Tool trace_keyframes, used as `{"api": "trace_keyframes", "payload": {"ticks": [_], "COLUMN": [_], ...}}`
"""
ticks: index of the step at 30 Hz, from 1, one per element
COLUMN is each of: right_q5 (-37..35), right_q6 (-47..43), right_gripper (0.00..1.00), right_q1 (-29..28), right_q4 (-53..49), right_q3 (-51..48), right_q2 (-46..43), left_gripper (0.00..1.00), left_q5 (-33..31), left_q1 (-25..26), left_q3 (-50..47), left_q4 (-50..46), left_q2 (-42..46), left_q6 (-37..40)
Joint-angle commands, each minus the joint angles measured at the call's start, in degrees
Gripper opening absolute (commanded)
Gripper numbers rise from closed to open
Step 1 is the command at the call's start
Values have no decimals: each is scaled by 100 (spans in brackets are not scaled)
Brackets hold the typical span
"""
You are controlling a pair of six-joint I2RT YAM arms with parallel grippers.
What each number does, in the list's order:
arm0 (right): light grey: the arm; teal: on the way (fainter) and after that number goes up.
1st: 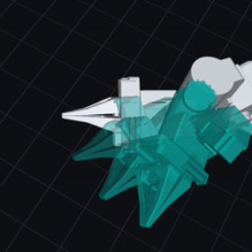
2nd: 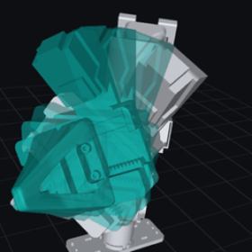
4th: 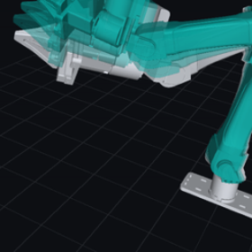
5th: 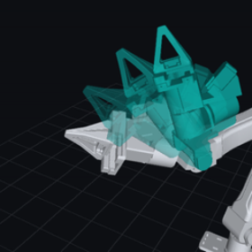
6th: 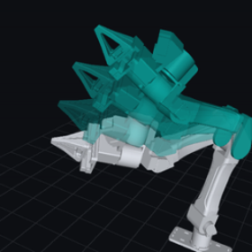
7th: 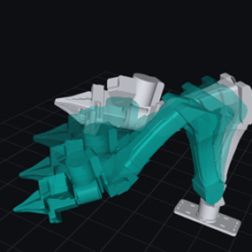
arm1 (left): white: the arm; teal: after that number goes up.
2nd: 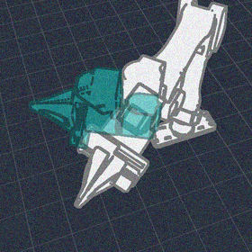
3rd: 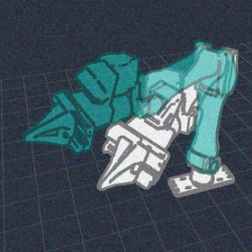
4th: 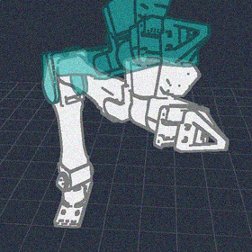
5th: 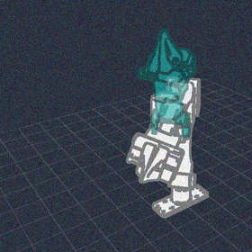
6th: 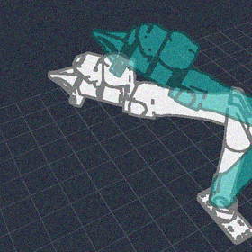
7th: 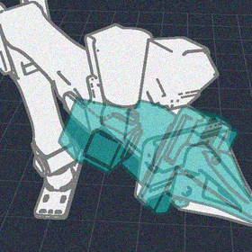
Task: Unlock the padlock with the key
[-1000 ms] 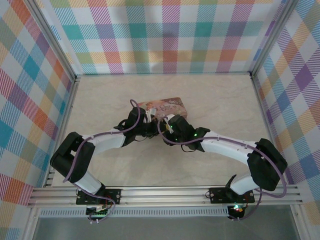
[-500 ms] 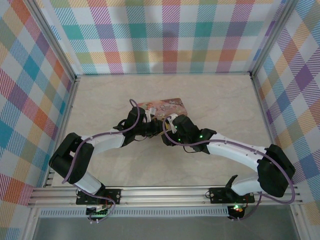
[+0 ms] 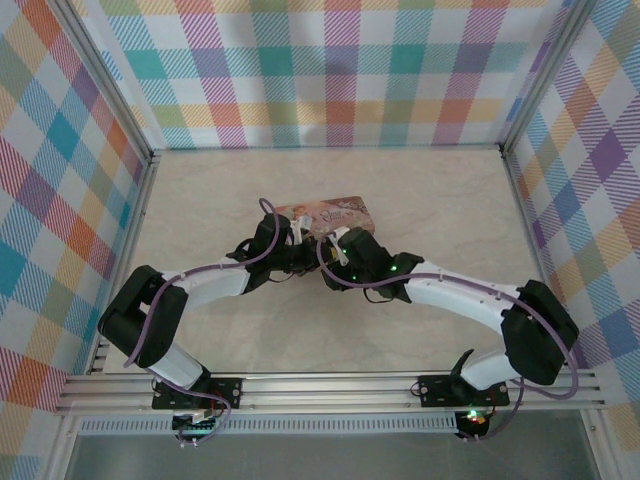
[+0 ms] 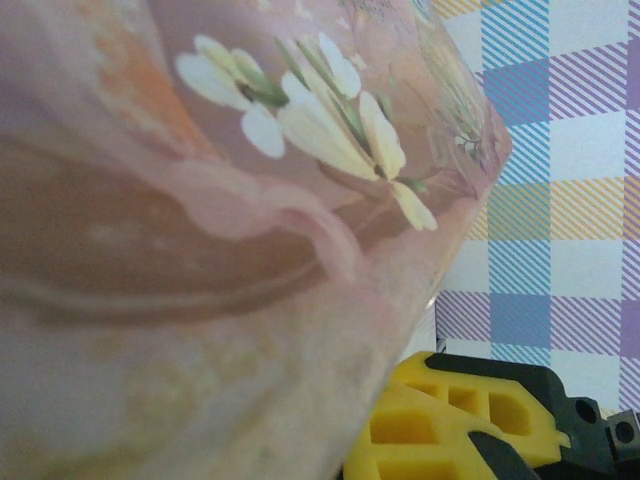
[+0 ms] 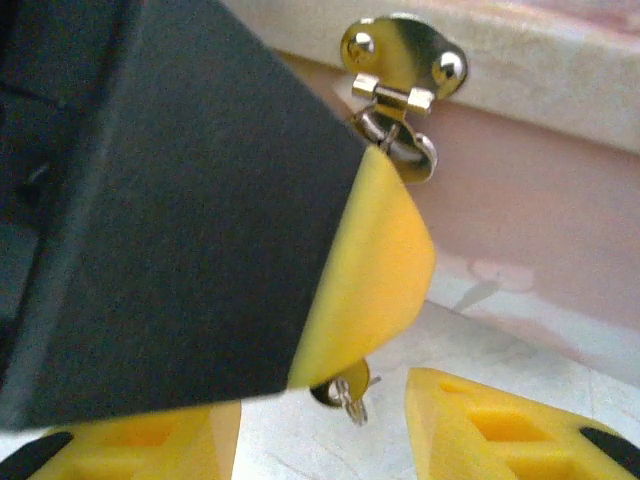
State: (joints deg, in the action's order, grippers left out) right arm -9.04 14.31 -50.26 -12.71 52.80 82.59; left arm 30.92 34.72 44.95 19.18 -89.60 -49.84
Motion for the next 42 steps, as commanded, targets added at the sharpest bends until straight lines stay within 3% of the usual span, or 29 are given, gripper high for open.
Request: {"api": "trace_keyframes", "payload": {"ticks": [1, 3, 6, 9, 17, 21, 25, 33, 42], "right_q5": [-133, -143, -75, 51, 344, 508, 700, 1014, 1125], "right_q6": [-182, -211, -256, -287, -200, -158, -71, -133, -257], "right_gripper": [44, 38, 16, 1, 0, 0, 0, 0, 0], "right_q1": [21, 13, 25, 55, 93, 88, 87, 87, 86], "right_q4": [-66, -64, -74, -120, 126, 328, 502, 475, 441], "right_q3": [305, 348, 385, 426, 202, 15, -206, -226, -105], "right_q2": [156, 186, 209, 292, 233, 336, 511, 1071, 1374], "left_gripper": [5, 5, 5, 5, 8, 25, 35, 45, 49], "left_q5": [275, 292, 310, 327, 302, 186, -40, -385, -831], "left_q1": [-35, -35, -35, -35, -44, -44, -45, -44, -79], "left_q3": [173, 189, 190, 198, 164, 48, -215, -751, -1126], "left_q4": [288, 288, 288, 291, 176, 63, 86, 178, -195], "left_q2": [206, 198, 189, 189, 250, 233, 246, 186, 635], "left_q6": [-8, 1, -3, 1, 93, 106, 133, 100, 85]}}
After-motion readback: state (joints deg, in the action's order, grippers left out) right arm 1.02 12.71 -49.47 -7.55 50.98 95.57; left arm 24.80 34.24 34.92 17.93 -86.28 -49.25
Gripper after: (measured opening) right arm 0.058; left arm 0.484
